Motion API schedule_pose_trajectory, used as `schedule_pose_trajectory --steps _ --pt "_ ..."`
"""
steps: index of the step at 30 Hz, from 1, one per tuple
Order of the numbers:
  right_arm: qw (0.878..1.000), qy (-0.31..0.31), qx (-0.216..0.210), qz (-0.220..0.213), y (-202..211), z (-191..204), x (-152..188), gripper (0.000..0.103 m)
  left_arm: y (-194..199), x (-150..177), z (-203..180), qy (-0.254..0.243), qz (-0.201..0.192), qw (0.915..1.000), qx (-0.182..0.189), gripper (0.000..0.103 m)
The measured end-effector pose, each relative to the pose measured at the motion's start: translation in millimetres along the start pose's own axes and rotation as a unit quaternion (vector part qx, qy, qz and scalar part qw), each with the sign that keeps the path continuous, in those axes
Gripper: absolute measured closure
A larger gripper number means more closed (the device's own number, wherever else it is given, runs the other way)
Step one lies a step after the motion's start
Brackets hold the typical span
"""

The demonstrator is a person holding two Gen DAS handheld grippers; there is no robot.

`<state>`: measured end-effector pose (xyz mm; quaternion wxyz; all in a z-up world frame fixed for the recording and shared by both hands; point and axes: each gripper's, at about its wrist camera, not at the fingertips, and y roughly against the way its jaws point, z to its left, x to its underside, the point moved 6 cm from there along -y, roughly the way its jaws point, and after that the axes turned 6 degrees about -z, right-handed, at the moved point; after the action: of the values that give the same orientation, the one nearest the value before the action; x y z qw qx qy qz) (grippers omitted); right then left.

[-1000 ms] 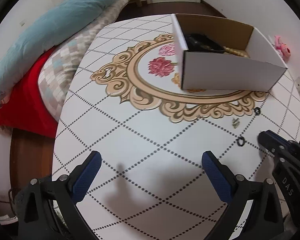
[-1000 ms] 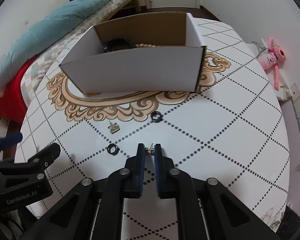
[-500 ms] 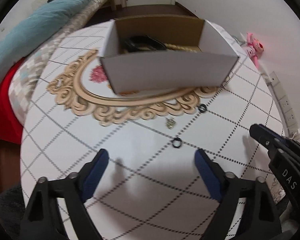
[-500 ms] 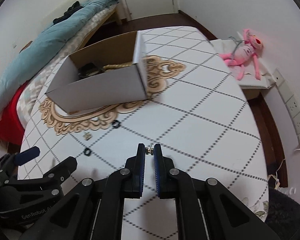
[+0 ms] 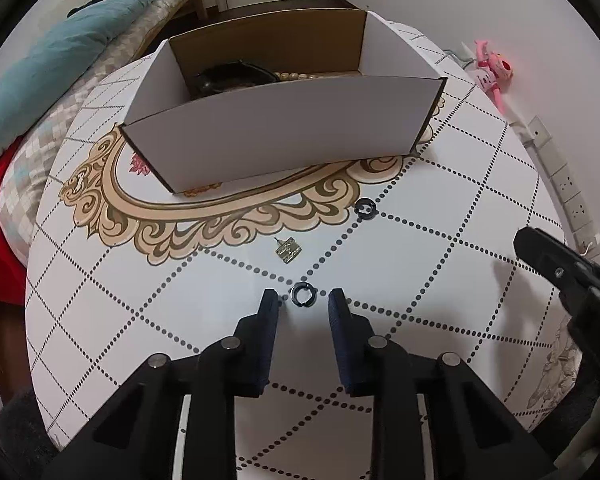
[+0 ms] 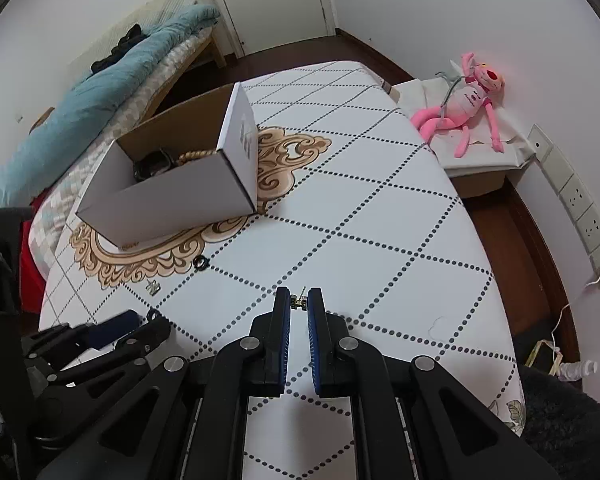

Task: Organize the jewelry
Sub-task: 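Pick up a silver earring stud with the right tool while the left tool grasps a black ring, then drop the earring stud and black ring into the white box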

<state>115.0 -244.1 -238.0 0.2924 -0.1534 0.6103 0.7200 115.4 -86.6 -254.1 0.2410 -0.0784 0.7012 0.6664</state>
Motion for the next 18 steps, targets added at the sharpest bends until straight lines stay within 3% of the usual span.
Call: schedule_pose_trajectory --steps 1,4,11,18 --pt "1.000 -0.004 -0.002 -0.002 1 -1 -1 0.094 0 -1 -1 -0.002 0.000 1.0000 0.002 0.091" --pt "1.000 -0.009 -0.005 -0.008 4 -2 -2 0.094 0 -2 -2 -0.009 0.001 1.0000 0.002 0.094" --pt "1.000 -0.011 -0.009 -0.012 9 -5 0 0.094 8 -2 -4 -0.011 -0.009 0.9999 0.001 0.094" --pt "0.999 -0.009 -0.027 -0.019 18 3 -10 0.094 47 -16 1 -0.004 -0.044 0.9987 0.023 0.094"
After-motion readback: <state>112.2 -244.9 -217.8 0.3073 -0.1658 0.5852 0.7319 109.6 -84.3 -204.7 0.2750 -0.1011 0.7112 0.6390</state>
